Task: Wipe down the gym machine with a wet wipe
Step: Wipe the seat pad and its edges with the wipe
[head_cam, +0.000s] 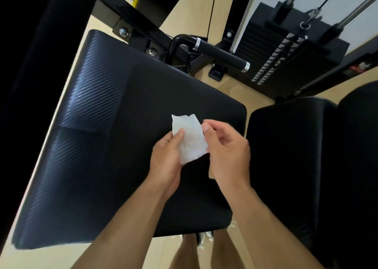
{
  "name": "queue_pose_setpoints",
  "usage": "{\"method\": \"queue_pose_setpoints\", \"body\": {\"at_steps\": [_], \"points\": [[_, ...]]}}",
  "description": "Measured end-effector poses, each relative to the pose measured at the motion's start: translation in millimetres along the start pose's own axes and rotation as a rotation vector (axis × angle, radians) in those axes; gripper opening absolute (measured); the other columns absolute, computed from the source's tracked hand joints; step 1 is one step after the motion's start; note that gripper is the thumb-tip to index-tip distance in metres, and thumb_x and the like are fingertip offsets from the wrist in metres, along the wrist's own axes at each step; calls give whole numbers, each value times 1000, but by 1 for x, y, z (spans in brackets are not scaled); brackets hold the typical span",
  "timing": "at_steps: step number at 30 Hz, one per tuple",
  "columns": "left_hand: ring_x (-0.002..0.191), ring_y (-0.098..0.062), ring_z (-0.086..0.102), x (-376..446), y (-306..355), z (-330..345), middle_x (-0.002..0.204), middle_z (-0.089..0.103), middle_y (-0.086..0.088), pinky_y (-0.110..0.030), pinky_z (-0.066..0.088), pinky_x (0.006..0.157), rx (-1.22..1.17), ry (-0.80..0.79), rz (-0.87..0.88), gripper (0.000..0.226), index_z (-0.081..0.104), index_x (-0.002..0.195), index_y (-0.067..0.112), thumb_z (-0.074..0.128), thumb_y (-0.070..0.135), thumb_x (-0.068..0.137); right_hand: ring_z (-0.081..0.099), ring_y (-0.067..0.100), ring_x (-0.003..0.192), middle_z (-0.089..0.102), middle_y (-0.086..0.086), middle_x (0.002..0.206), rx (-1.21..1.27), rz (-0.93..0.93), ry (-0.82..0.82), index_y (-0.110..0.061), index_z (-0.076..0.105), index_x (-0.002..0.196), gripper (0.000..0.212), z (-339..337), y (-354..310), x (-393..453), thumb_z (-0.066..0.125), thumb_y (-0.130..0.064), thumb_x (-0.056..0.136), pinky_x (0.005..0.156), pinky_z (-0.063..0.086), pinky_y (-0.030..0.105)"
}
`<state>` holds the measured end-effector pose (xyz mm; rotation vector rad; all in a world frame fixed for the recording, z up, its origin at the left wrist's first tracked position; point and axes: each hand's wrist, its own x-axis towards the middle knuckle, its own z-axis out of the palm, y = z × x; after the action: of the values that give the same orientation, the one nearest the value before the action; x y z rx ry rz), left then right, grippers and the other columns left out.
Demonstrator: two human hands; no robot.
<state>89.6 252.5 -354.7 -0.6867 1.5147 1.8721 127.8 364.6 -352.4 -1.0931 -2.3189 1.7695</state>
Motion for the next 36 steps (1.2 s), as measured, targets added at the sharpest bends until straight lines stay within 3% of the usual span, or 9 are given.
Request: {"method": "queue_pose_setpoints", "body": {"at_steps": [3, 6, 10, 13, 16, 19, 25, 31, 36], "points": [[109, -22, 72, 5, -3, -4, 114, 76, -6, -45, 54, 98, 76, -52, 14, 29, 69, 123, 13, 49, 25, 106, 68, 4, 90, 71, -14, 94, 67, 356, -147, -33, 68, 119, 47, -3, -3, 14, 73, -61, 81, 87, 59, 33], [104, -16, 73, 6, -1, -6, 110, 77, 2, -43, 57, 93, 282, -114, 30, 26, 72, 118, 22, 52, 33, 105, 74, 19, 98, 78, 0, 102, 297, 589, -417, -20, 73, 112, 41, -2, -7, 25, 75, -50, 85, 93, 58, 43], [96, -4, 70, 14, 1, -10, 100, 74, 12, -27, 60, 78, 536, 56, 273, 18, 67, 116, 32, 63, 31, 99, 74, 18, 88, 76, -1, 95, 219, 418, 42, -21, 72, 98, 16, 4, -14, 54, 71, -36, 93, 81, 62, 42], [113, 4, 59, 31, 7, -19, 120, 65, 15, -22, 49, 98, 928, 138, 618, 32, 59, 129, 32, 61, 26, 98, 66, 7, 95, 68, -8, 105, 43, 94, 403, -21, 69, 120, 24, 9, -21, 80, 59, -31, 102, 76, 52, 18], [134, -12, 49, 52, 10, -29, 136, 60, 1, -40, 41, 114, 1169, 304, 884, 40, 57, 135, 18, 60, 13, 95, 55, 17, 123, 53, 0, 139, -354, -185, 44, -27, 39, 152, 49, 36, 0, 89, 49, -34, 104, 97, 47, 26], [153, -21, 25, 64, 2, -41, 155, 44, -5, -48, 18, 126, 1355, 519, 833, 49, 46, 146, 14, 54, 16, 98, -15, 16, 155, -15, -4, 169, -731, -329, -425, -26, -12, 160, 76, 65, 42, 86, 30, -56, 104, 128, -3, 38], [157, -22, 0, 74, -12, -46, 168, 17, -2, -53, 2, 126, 1652, 564, 695, 56, 26, 157, 15, 29, 35, 105, -20, 9, 153, -14, -8, 168, -848, -581, -408, -25, -8, 160, 66, 49, 72, 72, 13, -55, 105, 127, -9, 35], [157, -26, 5, 78, -16, -42, 168, 19, -2, -57, 7, 125, 1706, 601, 693, 56, 27, 157, 13, 32, 32, 105, -25, 11, 152, -21, -5, 167, -742, -158, -205, -24, -16, 157, 67, 52, 57, 119, 10, -53, 103, 127, -6, 41], [157, -28, 9, 82, -18, -42, 167, 21, -2, -59, 9, 124, 1724, 624, 703, 57, 26, 156, 13, 37, 29, 102, -21, 13, 154, -18, -4, 167, -775, -709, -463, -22, -10, 161, 64, 91, 20, 129, 14, -47, 106, 127, -9, 38]]}}
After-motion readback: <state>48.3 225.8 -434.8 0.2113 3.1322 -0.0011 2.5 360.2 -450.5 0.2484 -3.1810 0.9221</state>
